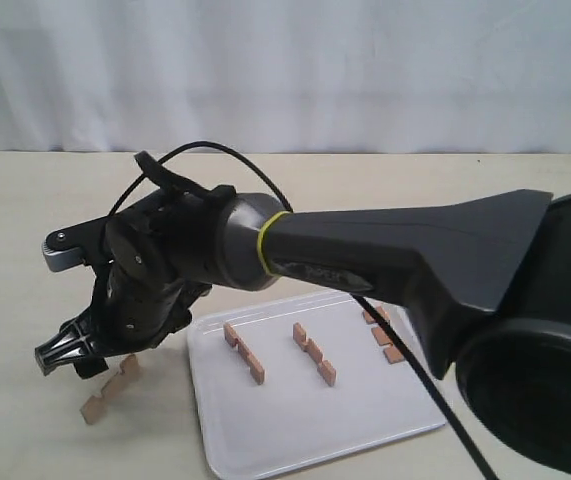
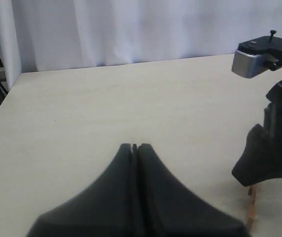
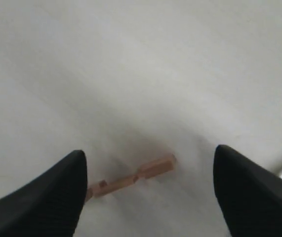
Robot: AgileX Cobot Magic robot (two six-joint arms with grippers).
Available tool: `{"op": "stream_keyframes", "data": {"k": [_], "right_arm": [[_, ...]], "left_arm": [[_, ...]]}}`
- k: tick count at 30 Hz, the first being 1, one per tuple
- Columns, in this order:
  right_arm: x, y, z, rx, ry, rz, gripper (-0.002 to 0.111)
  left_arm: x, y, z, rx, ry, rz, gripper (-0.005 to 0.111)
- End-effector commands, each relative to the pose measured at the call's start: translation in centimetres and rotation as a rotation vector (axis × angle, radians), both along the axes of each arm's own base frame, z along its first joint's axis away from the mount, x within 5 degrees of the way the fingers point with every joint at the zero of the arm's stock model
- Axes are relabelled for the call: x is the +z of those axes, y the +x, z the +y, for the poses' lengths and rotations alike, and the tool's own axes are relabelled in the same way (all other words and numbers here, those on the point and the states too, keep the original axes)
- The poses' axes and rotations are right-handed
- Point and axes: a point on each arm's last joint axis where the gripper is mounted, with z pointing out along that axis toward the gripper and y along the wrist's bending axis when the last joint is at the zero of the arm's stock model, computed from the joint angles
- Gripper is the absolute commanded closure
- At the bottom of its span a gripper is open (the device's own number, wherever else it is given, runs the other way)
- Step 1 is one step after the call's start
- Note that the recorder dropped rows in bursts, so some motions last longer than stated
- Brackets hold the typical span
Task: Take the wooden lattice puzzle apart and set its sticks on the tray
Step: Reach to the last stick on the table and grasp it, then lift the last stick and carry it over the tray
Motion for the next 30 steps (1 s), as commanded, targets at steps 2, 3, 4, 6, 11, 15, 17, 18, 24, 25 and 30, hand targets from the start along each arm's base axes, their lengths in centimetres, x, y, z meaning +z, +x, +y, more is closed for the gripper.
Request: {"op": "stream_keyframes", "data": {"k": [2,3,4,6,11,15,17,18,24,25,30], "right_arm": [[-1.6,-0.2,0.4,-0.002,-0.033,0.017,0.040],[-1.8,-0.2,0.4,-0.002,-0.039,0.022,0.040],[-2.0,-0.2,0.4,-0.003,-0.042,0.029,0.040],[-2.4,-0.4,0.4,-0.013,-0.041,0.053,0.040],[-3.1,-0.6,0.3,-0.020,-0.065,0.093,0.042],[-3.3,-0.7,0.2,-0.017,-0.083,0.107,0.066],[-3.4,-0.8,0.1,-0.008,-0.094,0.112,0.082],[-3.4,-0.8,0.1,-0.002,-0.100,0.115,0.089],[-3.3,-1.0,0.0,0.052,-0.117,0.116,0.104],[-3.1,-1.1,0.0,0.060,-0.112,0.118,0.104],[-1.7,-1.2,0.1,0.082,-0.085,0.109,0.104]], "left_arm": [[0.1,0.0,0.0,-0.002,0.000,-0.013,0.107],[0.1,0.0,0.0,-0.002,0.000,-0.013,0.107],[0.1,0.0,0.0,-0.002,0.000,-0.013,0.107],[0.1,0.0,0.0,-0.002,0.000,-0.013,0.107],[0.1,0.0,0.0,-0.002,0.000,-0.015,0.107],[0.1,0.0,0.0,-0.002,0.000,-0.015,0.107],[0.1,0.0,0.0,-0.002,0.000,-0.015,0.107],[0.1,0.0,0.0,-0.002,0.000,-0.015,0.107],[0.1,0.0,0.0,-0.002,0.000,-0.015,0.107],[0.1,0.0,0.0,-0.002,0.000,-0.015,0.107],[0.1,0.0,0.0,-0.002,0.000,-0.015,0.107]]}}
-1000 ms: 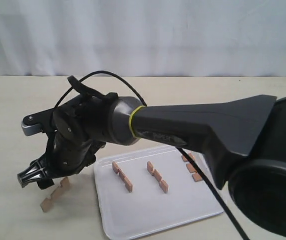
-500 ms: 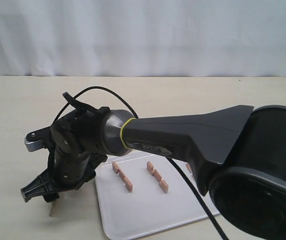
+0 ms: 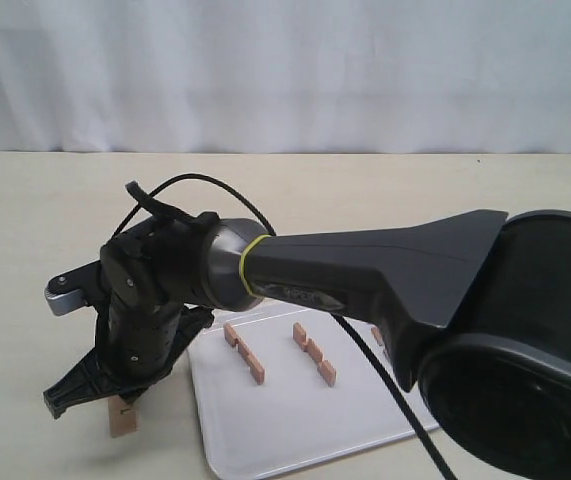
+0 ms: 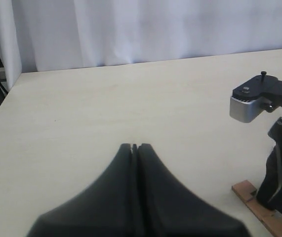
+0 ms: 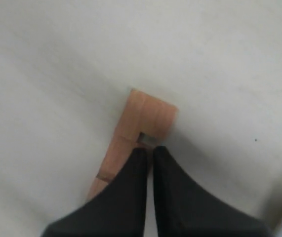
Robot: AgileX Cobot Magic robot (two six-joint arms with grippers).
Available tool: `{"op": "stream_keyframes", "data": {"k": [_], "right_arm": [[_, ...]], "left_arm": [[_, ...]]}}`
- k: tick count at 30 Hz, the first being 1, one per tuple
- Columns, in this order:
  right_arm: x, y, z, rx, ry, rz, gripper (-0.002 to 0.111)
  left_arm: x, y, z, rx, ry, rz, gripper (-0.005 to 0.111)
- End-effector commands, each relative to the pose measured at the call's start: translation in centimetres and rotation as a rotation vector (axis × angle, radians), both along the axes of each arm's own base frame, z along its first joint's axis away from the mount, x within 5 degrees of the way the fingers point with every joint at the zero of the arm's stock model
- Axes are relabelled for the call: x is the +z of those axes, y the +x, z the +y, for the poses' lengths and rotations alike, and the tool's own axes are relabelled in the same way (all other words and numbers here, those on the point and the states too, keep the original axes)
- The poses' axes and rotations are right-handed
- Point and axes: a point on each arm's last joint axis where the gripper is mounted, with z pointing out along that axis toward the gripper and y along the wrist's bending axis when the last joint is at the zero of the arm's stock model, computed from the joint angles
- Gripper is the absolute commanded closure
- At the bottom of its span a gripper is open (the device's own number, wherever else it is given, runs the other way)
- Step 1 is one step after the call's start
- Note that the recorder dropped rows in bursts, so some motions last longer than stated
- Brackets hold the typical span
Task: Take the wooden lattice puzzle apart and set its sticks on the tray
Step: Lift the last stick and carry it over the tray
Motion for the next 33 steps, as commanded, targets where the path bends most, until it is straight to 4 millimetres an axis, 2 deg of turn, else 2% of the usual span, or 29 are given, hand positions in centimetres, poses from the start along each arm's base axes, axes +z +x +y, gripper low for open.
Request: {"op": "stream_keyframes", "data": {"k": [1,4,8,16,19,25,29,31,33], "right_arm": [[1.6,-0.2,-0.1,0.031,0.013,-0.011,0.104],[2.5,-0.3,-0.2,0.071,0.010,-0.022,0.104],[2.6,-1.0,-0.1,0.160,-0.019,-0.016,0.100],[2.6,-2.3,0.4,0.208,-0.047,0.002,0.057],[2.5,-2.6,0.7,0.178,-0.051,0.000,0.049],[2.6,-3.4,1.9,0.121,-0.063,-0.116,0.050],[0.3,-3.3,2.0,0.106,-0.091,-0.094,0.051],[-0.3,-3.2,2.0,0.085,-0.101,-0.089,0.058],[-0.5,-3.3,2.0,0.087,-0.110,-0.083,0.072]], "left_arm": [[0.1,0.0,0.0,-0.002,0.000,-0.015,0.107],[0.1,0.0,0.0,-0.002,0.000,-0.015,0.107],[0.1,0.0,0.0,-0.002,0.000,-0.015,0.107],[0.1,0.0,0.0,-0.002,0.000,-0.015,0.107],[0.1,0.0,0.0,-0.002,0.000,-0.015,0.107],[0.1,0.0,0.0,-0.002,0.000,-0.015,0.107],[0.1,0.0,0.0,-0.002,0.000,-0.015,0.107],[0.1,0.0,0.0,-0.002,0.000,-0.015,0.107],[0.1,0.0,0.0,-0.002,0.000,-0.015,0.107]]}}
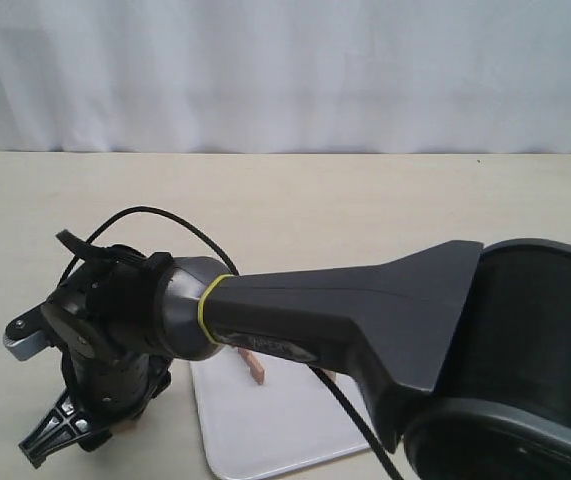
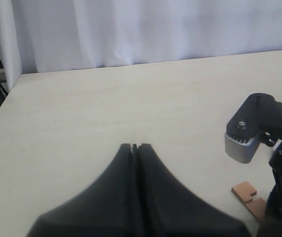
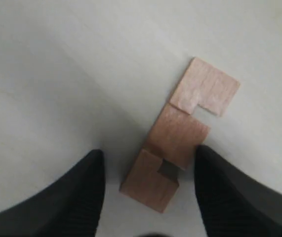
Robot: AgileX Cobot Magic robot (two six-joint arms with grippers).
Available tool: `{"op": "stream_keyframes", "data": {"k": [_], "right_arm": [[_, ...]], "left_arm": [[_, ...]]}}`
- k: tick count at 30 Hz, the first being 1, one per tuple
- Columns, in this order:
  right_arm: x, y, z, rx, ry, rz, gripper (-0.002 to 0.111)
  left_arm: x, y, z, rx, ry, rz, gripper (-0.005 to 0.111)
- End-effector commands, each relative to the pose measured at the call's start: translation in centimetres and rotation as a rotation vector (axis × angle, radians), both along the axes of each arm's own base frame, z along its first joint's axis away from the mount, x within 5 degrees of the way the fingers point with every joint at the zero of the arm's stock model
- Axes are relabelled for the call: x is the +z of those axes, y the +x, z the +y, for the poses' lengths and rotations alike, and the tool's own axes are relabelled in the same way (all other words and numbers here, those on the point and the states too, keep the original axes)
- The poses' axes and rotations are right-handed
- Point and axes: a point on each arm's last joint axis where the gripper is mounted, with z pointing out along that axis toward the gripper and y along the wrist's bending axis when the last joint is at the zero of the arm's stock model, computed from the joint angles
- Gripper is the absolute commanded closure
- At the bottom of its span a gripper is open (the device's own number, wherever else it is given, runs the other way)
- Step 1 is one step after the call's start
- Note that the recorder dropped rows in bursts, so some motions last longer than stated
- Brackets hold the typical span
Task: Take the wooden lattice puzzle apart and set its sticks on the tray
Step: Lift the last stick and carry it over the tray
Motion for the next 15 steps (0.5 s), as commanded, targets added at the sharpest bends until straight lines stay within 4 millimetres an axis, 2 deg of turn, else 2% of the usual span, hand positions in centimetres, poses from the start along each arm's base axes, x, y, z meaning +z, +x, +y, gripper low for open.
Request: {"op": "stream_keyframes", "data": {"k": [1,4,15], "right_arm": [[-0.4,0.0,-0.1,-0.007,-0.013,-0.001,0.079],[-0.3,0.0,-0.1,-0.007,-0.016,0.001,0.104],[4.8,-0.3,-1.6,0.092,-0.078,-0.055,0.104]], "left_arm": [[0.1,0.0,0.0,-0.002,0.000,-0.011,0.107],[0.1,0.0,0.0,-0.002,0.000,-0.011,0.107],[0.1,0.0,0.0,-0.002,0.000,-0.011,0.107]]}}
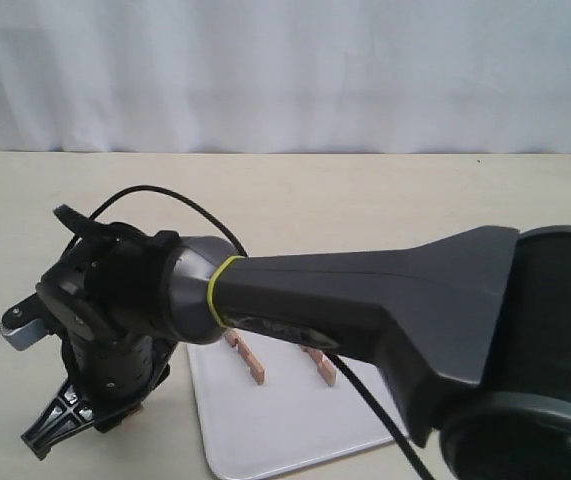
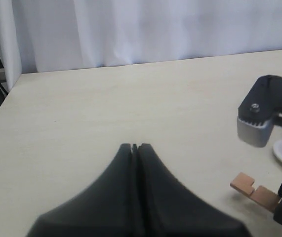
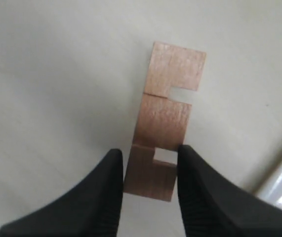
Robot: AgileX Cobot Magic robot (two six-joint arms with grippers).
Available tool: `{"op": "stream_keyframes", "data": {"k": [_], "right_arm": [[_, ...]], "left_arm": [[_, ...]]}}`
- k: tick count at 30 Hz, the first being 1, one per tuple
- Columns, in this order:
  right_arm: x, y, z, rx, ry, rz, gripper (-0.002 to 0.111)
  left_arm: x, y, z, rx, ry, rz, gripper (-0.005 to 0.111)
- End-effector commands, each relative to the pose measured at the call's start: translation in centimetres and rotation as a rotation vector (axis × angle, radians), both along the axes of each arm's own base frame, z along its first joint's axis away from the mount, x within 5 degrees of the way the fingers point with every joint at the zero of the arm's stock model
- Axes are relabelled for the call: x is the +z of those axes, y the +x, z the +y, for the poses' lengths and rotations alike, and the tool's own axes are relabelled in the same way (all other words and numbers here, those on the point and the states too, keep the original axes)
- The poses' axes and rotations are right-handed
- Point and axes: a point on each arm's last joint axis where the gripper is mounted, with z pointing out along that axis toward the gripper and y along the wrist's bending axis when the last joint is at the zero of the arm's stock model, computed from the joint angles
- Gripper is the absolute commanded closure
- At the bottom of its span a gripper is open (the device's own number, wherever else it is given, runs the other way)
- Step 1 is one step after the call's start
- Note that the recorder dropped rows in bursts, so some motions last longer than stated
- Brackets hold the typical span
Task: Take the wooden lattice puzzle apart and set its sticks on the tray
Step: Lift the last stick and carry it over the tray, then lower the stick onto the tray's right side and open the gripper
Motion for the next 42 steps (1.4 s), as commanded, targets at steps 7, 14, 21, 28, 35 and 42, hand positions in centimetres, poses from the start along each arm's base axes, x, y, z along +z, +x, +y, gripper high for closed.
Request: {"op": "stream_keyframes", "data": {"k": [7,14,21,28,35,42], "right_arm": [[5.4,0.1,-3.4,0.063,-0.074,-0.125,0.104],[7.6,0.2,-8.2,0.009,-0.083,-0.135,0.104],[9.6,0.9,-14.8,-0.119,-0.025,-0.175,0.104],[10.0,1.5,-21.2,-0.295,0.050,-0.222,0.104],[6.9,1.4,-23.5,-0.348,0.059,-0.204,0.104],[4.0,1.7,-23.1,-0.321,0.038,-0.178,0.104]], "left_arm": [[0.1,0.0,0.0,-0.002,0.000,-0.011,0.107],[0.1,0.0,0.0,-0.002,0.000,-0.011,0.107],[0.1,0.0,0.0,-0.002,0.000,-0.011,0.107],[0.1,0.0,0.0,-0.002,0.000,-0.011,0.107],[0.1,0.0,0.0,-0.002,0.000,-0.011,0.107],[0.1,0.0,0.0,-0.002,0.000,-0.011,0.107]]}}
